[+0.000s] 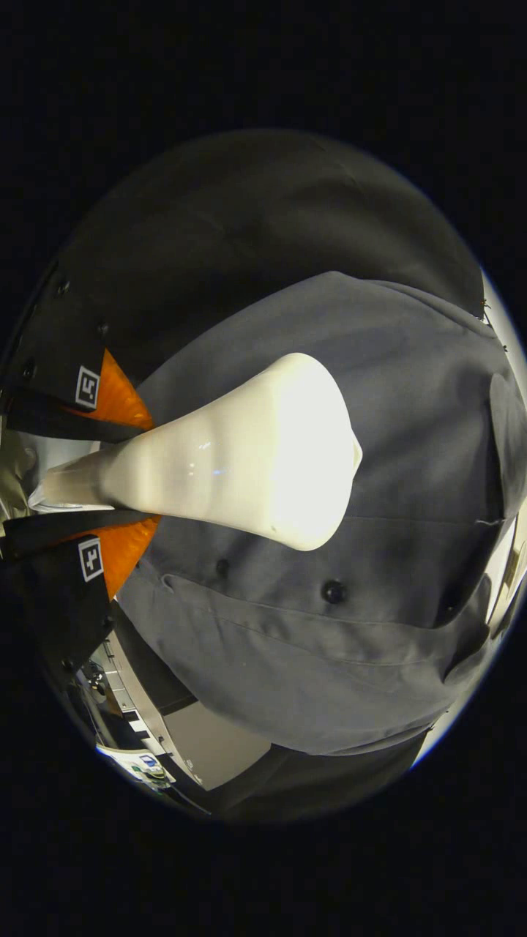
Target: Iron the clothes twice with a garment steamer, once on the left side and once on the right side.
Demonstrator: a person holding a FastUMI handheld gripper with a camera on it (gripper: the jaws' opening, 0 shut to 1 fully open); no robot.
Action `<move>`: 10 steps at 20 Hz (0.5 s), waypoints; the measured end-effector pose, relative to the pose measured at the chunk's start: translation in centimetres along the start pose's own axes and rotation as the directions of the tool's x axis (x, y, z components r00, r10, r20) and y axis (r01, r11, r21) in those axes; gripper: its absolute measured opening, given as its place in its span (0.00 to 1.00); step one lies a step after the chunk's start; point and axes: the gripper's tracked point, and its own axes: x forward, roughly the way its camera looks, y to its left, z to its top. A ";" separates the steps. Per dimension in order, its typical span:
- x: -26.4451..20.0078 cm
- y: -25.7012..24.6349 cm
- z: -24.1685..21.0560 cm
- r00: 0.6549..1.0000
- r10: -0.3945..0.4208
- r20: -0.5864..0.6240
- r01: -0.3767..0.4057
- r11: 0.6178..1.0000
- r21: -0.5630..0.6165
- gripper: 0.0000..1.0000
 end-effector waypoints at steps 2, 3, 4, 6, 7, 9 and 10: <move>0.7 -0.4 -1.3 1.000 0.001 -0.025 -0.001 1.000 0.007 0.50; 1.1 -0.7 -2.0 0.999 0.002 -0.034 -0.002 1.000 0.007 0.50; 1.5 -1.0 -2.6 0.999 0.000 -0.047 0.000 1.000 0.007 0.50; 2.2 -1.0 -4.1 0.997 -0.004 -0.074 0.005 1.000 0.011 0.50; 2.5 -1.0 -4.7 0.996 -0.006 -0.088 0.008 1.000 0.012 0.50; 3.2 -0.9 -5.9 0.993 -0.009 -0.118 0.011 1.000 0.016 0.50; 3.7 -1.0 -6.6 0.991 -0.010 -0.135 0.013 1.000 0.019 0.50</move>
